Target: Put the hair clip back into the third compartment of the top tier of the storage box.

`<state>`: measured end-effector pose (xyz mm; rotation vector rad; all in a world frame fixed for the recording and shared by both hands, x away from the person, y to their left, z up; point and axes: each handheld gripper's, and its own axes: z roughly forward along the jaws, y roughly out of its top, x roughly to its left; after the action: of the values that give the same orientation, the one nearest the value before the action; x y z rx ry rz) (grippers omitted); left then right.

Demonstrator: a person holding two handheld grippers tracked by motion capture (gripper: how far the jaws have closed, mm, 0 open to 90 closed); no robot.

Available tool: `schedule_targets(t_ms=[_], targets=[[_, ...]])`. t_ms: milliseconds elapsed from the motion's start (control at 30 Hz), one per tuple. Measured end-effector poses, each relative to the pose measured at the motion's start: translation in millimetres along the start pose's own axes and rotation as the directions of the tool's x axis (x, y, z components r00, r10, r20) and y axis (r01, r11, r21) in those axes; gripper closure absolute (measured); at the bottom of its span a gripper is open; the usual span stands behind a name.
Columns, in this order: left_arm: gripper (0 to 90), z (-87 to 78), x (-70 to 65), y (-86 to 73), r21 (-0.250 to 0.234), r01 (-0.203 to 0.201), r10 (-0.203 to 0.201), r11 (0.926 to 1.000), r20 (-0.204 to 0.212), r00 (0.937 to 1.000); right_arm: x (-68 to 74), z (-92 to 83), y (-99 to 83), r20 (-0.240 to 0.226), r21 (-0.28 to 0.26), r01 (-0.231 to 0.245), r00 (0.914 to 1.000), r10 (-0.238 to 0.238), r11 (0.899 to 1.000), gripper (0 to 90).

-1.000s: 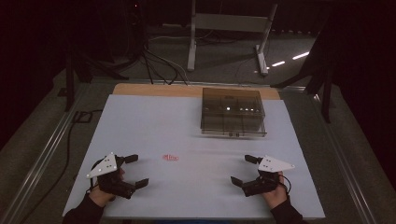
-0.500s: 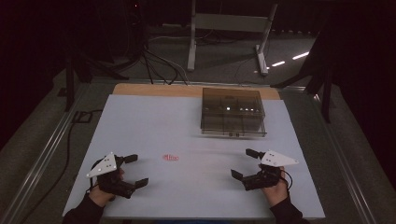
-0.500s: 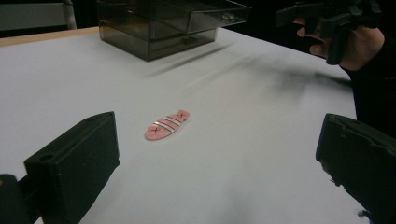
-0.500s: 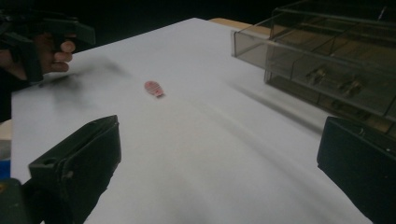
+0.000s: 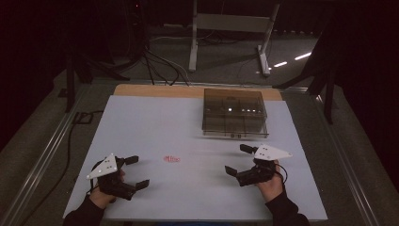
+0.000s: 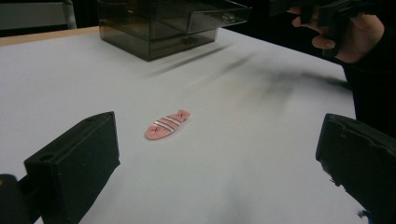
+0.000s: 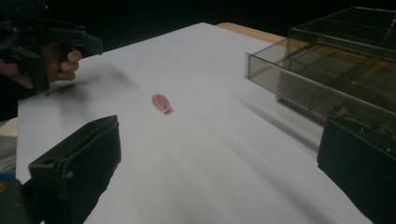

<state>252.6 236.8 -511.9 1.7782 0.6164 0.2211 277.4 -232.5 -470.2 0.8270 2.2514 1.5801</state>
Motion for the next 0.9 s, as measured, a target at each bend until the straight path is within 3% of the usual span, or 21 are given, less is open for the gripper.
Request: schedule_targets(t_ms=[900], targets=[[0.5, 0.4, -0.1, -0.2, 0.002, 0.005, -0.005, 1.0000, 0.004, 1.0000, 9.5, 43.5, 32.3, -0.103, 0.002, 0.036, 0.9940, -0.036, 0.999, 0.0]])
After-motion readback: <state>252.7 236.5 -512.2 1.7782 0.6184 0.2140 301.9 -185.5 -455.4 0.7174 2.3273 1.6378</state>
